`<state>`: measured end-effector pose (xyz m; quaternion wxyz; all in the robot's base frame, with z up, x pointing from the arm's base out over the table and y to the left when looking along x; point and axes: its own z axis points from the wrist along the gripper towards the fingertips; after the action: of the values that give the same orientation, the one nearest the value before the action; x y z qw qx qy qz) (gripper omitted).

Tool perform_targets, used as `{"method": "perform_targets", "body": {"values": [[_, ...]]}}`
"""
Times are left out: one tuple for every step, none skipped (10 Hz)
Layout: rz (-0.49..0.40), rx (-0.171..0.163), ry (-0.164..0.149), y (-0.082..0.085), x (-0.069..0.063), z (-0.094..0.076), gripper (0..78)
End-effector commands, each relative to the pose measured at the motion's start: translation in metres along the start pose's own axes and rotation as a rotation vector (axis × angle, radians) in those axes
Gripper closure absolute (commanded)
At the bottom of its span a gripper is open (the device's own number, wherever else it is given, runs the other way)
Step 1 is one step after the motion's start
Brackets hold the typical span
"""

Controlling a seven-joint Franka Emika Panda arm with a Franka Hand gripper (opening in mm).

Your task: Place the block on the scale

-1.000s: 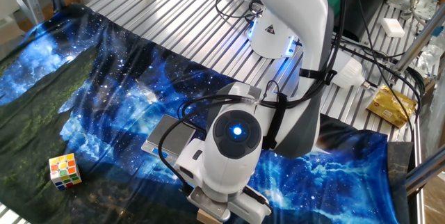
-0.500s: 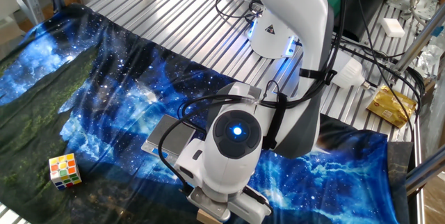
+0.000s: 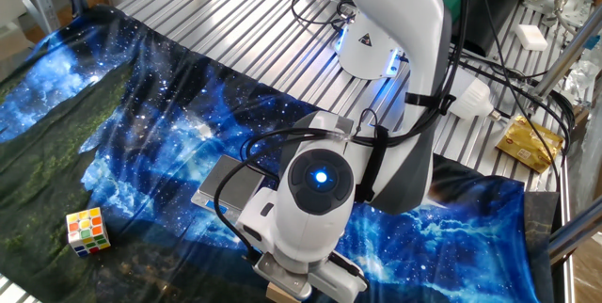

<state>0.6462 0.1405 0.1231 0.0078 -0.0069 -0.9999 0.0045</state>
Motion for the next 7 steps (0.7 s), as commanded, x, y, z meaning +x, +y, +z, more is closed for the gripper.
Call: {"method": "perform_targets", "body": {"values": [[-0.03,0.003,0.011,0.002,-0.002,0.005,0.2],[-0.031,0.003,0.011,0.002,-0.002,0.007,0.2],[-0.031,0.003,0.01,0.003,-0.002,0.008,0.2],[-0.033,0.003,0.01,0.003,-0.002,0.01,0.2],[-0.033,0.003,0.011,0.003,-0.002,0.011,0.2],[-0.033,0.002,0.009,0.004,-0.001,0.015,0.2],[-0.033,0.002,0.008,0.004,-0.001,0.017,0.2]]}}
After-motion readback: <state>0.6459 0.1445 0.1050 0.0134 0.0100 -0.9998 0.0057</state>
